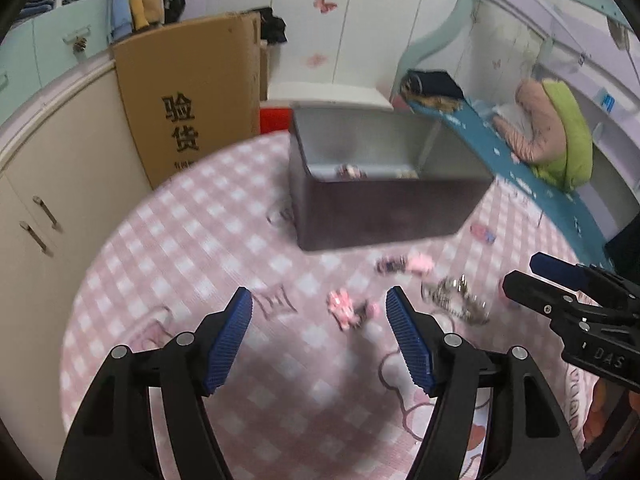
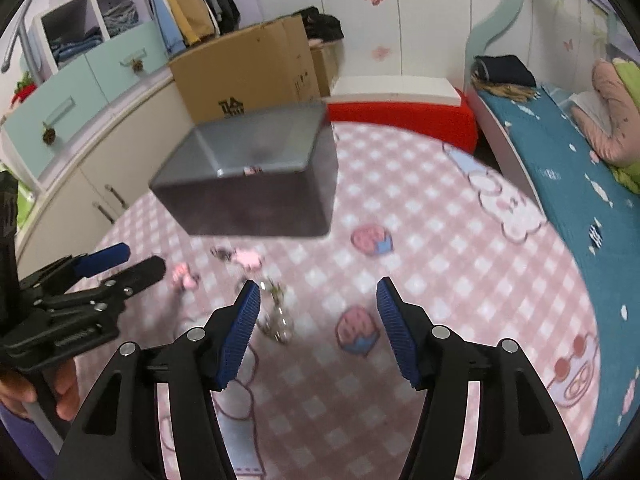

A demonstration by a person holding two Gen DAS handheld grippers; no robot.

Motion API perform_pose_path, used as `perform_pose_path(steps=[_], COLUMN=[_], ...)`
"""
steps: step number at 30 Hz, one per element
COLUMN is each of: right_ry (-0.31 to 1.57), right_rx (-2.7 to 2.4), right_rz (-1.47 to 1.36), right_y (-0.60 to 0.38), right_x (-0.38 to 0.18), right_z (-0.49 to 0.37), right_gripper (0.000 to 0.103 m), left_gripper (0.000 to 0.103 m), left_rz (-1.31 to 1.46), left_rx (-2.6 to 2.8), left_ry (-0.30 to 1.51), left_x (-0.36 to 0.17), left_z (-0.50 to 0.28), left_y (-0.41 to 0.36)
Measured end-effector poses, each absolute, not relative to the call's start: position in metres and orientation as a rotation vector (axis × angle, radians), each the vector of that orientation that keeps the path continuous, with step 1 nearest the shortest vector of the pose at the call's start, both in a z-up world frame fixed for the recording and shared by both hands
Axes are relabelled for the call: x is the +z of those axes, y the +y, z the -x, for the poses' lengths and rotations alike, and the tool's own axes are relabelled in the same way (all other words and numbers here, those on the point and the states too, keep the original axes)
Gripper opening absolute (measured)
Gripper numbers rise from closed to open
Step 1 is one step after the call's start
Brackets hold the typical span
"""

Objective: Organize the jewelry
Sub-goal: 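Move both grippers back over the remaining charms on the table, then close the left gripper on a pink charm while the right grips a pearl keychain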

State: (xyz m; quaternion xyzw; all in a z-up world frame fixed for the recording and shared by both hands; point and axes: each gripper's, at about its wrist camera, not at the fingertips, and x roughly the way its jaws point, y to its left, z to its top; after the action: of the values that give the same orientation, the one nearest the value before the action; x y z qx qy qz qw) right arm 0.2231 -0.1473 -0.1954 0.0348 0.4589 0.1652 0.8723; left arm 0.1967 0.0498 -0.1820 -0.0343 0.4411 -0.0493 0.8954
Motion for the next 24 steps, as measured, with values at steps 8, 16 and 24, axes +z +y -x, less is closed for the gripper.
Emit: perform_pose_path(steps=[8, 16, 24], right_ry=[0.983, 0.965, 0.945], right_rx=[0.342, 0.344, 0.366], right_rz=[-0.074, -0.02, 0.065], right_y=[-0.147, -0.136, -0.113], right_x=[-0.212, -0.213, -0.213], right_z=[-0.217, -0.217, -0.218], right_gripper=[0.059, 0.064, 0.064], left_gripper=[0.067, 0.046, 0.027], left_rz=[0.042, -0.031, -0.031], left_rx=[-0.083, -0.05, -0.051], left_ry=[0.935, 0.937, 0.928], left_x=[-0.197, -0.2, -0.198], left_z=[-0.202, -0.204, -0.203], left_y=[0.039, 0.032, 0.038])
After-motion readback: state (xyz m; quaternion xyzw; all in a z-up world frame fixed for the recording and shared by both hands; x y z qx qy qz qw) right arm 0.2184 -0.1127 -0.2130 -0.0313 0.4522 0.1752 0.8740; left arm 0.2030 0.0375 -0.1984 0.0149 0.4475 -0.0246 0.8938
